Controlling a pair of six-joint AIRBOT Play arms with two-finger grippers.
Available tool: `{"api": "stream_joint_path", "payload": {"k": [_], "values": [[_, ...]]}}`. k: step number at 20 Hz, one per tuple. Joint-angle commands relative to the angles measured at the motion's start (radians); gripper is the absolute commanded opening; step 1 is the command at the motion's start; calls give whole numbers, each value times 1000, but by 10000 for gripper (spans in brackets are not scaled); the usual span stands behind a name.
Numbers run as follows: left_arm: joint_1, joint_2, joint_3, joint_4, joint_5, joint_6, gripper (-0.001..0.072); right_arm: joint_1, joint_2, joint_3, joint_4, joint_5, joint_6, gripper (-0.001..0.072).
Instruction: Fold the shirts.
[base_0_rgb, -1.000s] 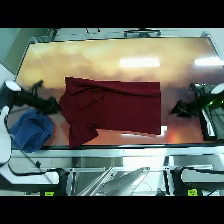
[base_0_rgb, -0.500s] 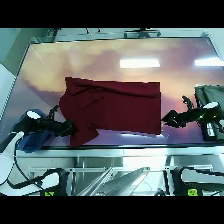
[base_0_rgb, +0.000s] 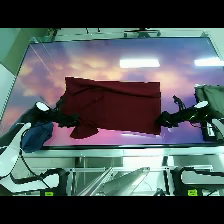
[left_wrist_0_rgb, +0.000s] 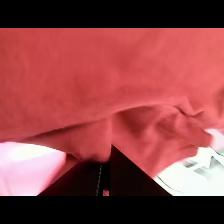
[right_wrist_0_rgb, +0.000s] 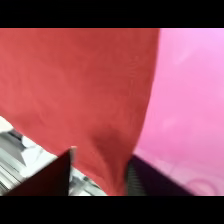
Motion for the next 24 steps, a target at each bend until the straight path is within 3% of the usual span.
{"api": "stream_joint_path", "payload": {"k": [1,3,4,7,13,16,19,21,24], "values": [[-11,-2,65,-17,-115,-1,20,51,-3,0,43,69,-28,231],[-11,18,69,-18,-148,-1,20,47,0,1,42,113,-29,186],[-11,37,69,-18,-156,-1,19,38,9,3,40,132,-28,18],[7,126,69,-8,-192,-2,19,-31,71,27,19,181,-15,20],[168,357,-57,-8,-315,-24,19,-233,196,42,-169,219,152,20],[205,456,-132,-9,-338,-18,19,-253,207,42,-111,243,155,21],[213,505,-83,-13,-322,-19,19,-232,217,60,68,240,77,21],[212,473,14,-19,-290,-20,20,-205,214,113,164,212,39,21],[159,336,190,-16,-240,-19,19,-138,175,229,172,125,39,20]]}}
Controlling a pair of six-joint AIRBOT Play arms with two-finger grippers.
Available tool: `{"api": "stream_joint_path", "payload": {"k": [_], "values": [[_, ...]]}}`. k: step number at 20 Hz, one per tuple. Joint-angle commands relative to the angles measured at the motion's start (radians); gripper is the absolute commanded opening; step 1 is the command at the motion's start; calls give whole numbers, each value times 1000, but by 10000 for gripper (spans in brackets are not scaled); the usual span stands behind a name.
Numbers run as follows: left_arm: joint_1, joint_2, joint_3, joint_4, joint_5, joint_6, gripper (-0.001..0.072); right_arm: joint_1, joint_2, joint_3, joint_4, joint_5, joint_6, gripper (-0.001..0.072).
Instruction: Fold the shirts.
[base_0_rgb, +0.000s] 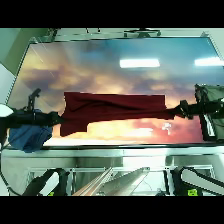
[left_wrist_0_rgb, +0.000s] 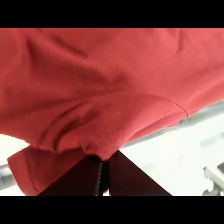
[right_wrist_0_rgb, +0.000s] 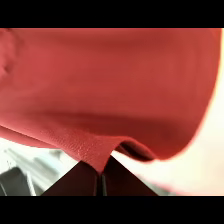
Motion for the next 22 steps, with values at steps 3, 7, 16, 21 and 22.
{"api": "stream_joint_path", "payload": {"k": [3,7,16,21,22], "values": [[-123,-274,305,7,106,20,18,103,-132,169,64,-125,-22,21],[-216,-561,540,105,113,38,17,167,-276,200,-12,-242,-45,21],[-248,-897,816,213,23,33,20,184,-348,203,-91,-374,-90,21],[-248,-927,917,215,-26,24,422,180,-345,216,-92,-349,-85,291],[-246,-927,947,216,-50,24,664,172,-345,240,-98,-307,-84,385]]}}
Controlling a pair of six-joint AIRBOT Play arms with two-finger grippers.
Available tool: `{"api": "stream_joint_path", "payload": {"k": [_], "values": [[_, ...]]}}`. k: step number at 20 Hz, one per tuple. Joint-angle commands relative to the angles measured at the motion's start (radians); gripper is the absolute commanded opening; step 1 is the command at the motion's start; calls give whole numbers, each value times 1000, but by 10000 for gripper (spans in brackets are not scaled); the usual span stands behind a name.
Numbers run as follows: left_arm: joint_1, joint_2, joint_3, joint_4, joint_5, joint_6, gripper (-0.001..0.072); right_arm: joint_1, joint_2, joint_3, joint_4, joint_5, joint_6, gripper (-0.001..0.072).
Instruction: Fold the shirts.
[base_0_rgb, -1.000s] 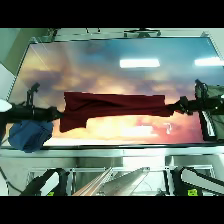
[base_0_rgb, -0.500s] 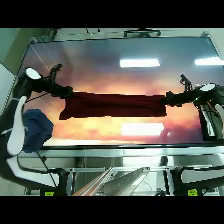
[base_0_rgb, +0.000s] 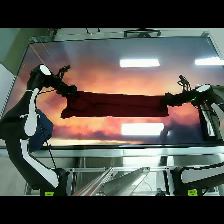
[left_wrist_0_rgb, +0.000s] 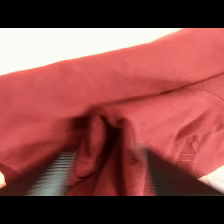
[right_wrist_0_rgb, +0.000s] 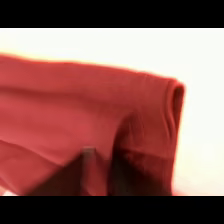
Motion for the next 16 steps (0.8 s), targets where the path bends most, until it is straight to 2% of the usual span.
{"api": "stream_joint_path", "payload": {"k": [1,2,3,4,5,7,8,9,11,12,16], "values": [[6,-16,106,-5,-80,-11,703,-21,1,64,-7,119,5,385],[14,-15,146,-5,-117,-29,703,-37,2,105,-19,180,15,396],[24,-10,185,-6,-143,-60,702,-53,5,135,-40,210,42,501],[35,4,204,-8,-144,-89,702,-71,8,153,-67,217,75,642],[44,19,211,-8,-147,-93,701,-90,6,157,-84,218,99,656],[53,51,211,-8,-153,-100,616,-121,-19,156,-109,233,111,652],[58,63,211,-10,-159,-99,540,-128,-40,156,-105,248,111,652],[59,74,211,-22,-163,-100,430,-129,-63,156,-105,261,111,652],[58,93,211,-70,-165,-97,-2,-117,-104,156,-92,277,109,652],[56,101,211,-90,-163,-97,19,-107,-123,156,-81,277,105,652],[23,105,211,-120,-163,-100,18,-54,-183,157,1,277,59,642]]}}
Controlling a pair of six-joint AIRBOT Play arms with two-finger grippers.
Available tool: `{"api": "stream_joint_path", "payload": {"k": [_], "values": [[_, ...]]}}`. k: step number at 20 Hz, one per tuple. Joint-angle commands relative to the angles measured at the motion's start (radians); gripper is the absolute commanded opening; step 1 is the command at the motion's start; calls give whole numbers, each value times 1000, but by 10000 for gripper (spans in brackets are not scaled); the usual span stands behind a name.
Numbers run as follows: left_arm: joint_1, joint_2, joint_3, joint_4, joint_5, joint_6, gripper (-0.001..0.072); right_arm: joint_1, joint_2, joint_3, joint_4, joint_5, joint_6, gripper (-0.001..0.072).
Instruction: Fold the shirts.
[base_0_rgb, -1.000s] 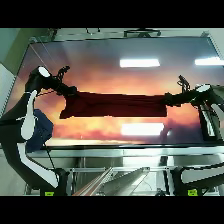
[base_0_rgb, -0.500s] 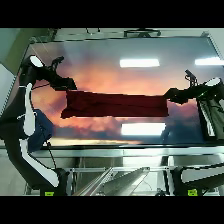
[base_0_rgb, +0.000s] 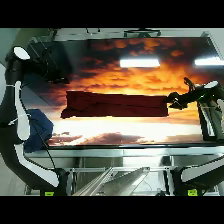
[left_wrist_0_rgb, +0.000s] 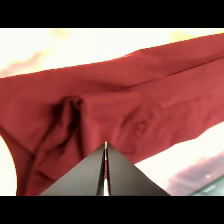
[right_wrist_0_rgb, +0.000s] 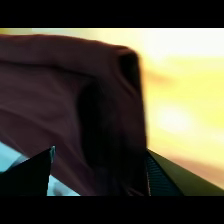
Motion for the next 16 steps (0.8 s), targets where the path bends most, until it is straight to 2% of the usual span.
{"api": "stream_joint_path", "payload": {"k": [1,2,3,4,5,10,13,16], "values": [[-35,7,2,-28,3,-1,18,40,-52,0,69,-1,-63,475],[-56,7,1,-29,17,-1,18,51,-58,0,101,-6,-93,291],[-77,6,1,-28,28,-1,19,58,-59,2,124,-14,-100,160],[-104,0,1,-29,39,-1,19,58,-59,10,137,-14,-105,58],[-129,-10,1,-29,43,-2,19,58,-57,24,140,-5,-105,21],[-315,-125,-38,-63,94,-35,19,51,18,137,132,159,-78,21],[-448,-225,-96,-211,261,-35,19,49,111,216,133,252,-46,21],[-559,-329,-58,-277,409,-35,19,49,212,262,133,292,-39,21]]}}
